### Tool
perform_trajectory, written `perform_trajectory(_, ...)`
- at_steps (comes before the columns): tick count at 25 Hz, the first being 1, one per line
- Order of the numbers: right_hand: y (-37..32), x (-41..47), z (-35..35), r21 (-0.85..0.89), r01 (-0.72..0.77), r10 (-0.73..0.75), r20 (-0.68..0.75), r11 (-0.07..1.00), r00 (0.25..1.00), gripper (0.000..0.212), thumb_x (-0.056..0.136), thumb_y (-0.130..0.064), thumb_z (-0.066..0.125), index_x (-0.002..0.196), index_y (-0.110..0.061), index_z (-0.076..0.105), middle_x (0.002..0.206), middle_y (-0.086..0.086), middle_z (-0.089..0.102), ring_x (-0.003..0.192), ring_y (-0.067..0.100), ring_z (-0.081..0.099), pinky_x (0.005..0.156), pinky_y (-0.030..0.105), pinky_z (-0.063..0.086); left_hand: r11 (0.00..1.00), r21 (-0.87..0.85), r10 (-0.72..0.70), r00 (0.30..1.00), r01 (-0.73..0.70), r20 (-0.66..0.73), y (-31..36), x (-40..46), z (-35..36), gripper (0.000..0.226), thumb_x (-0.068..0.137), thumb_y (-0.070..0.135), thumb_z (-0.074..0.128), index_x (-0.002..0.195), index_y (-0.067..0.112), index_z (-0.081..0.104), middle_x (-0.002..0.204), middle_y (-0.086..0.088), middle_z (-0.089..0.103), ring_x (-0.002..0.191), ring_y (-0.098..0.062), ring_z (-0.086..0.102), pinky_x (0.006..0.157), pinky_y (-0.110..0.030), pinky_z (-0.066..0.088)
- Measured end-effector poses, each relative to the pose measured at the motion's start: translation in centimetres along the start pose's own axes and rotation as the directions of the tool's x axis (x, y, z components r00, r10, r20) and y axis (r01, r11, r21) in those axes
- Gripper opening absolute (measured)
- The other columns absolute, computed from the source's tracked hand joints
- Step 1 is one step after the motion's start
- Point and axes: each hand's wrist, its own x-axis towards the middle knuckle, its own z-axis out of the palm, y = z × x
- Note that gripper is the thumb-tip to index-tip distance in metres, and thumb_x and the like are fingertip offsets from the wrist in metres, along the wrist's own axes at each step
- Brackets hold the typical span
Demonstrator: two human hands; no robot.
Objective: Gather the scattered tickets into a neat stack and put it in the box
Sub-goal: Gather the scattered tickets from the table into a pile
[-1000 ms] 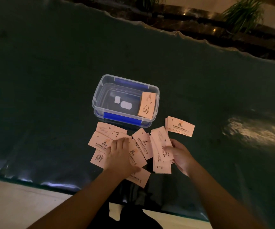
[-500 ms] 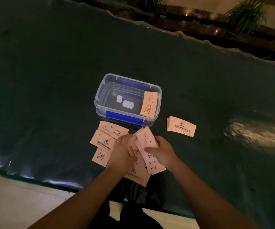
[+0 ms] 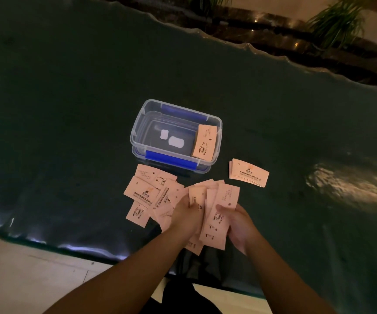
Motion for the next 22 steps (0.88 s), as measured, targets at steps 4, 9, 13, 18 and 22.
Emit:
perform_trajectory(4,0.9,-0.3,-1.7,0.096,-0.007,0.005,0.019,0.995,1.000,0.035,0.102,-0.005,0.062,0.132,-0.023,0.063,0.129,0.013,0.074,0.118,0.036,0.070,0.087,0.052,0.056,0.999,0.050,-0.005,1.000,0.004,0.016,0.2,-0.2,1.3,0.043,0.108,0.029,0.041,0.151,0.023,0.041,0.108,0.008,0.052,0.077,-0.005,0.050,0.058,-0.022,0.035)
perform_trajectory(9,1.1,-1.0,-2.9,-0.002,0.058,-0.058,0.064,0.998,0.996,0.047,0.098,-0.005,0.068,0.139,-0.027,0.062,0.129,0.008,0.077,0.120,0.034,0.071,0.089,0.051,0.057,0.995,0.102,-0.029,0.994,0.018,0.106,0.5,-0.4,1.8,0.035,0.109,0.028,0.042,0.143,0.020,0.046,0.100,0.010,0.054,0.079,-0.007,0.052,0.058,-0.023,0.036)
perform_trajectory(13,0.6,-1.4,-3.5,0.062,0.083,-0.086,0.046,0.995,0.995,0.043,0.099,-0.003,0.065,0.132,-0.031,0.065,0.118,0.001,0.083,0.104,0.025,0.081,0.077,0.043,0.062,1.000,0.022,-0.008,0.994,0.006,0.105,1.4,-0.3,1.1,0.019,0.105,0.030,0.049,0.122,0.024,0.052,0.104,0.005,0.059,0.089,-0.017,0.061,0.063,-0.036,0.048)
perform_trajectory(18,-0.2,-1.5,-3.2,0.109,0.059,-0.065,0.054,0.992,0.996,0.043,0.101,-0.002,0.062,0.134,-0.030,0.064,0.128,0.009,0.077,0.116,0.033,0.074,0.087,0.052,0.059,0.990,-0.031,-0.131,0.979,0.138,0.155,2.8,0.0,0.2,0.020,0.107,0.039,0.041,0.116,0.030,0.056,0.109,0.001,0.059,0.096,-0.021,0.058,0.082,-0.044,0.046)
perform_trajectory(22,0.2,-1.6,-3.4,0.133,0.039,-0.047,0.059,0.990,0.997,0.039,0.102,-0.007,0.059,0.135,-0.026,0.064,0.122,0.013,0.081,0.109,0.035,0.079,0.093,0.058,0.059,0.952,-0.204,-0.176,0.955,0.227,0.240,2.9,0.0,-0.4,0.024,0.104,0.037,0.046,0.107,0.023,0.066,0.108,-0.009,0.073,0.099,-0.030,0.072,0.094,-0.048,0.055)
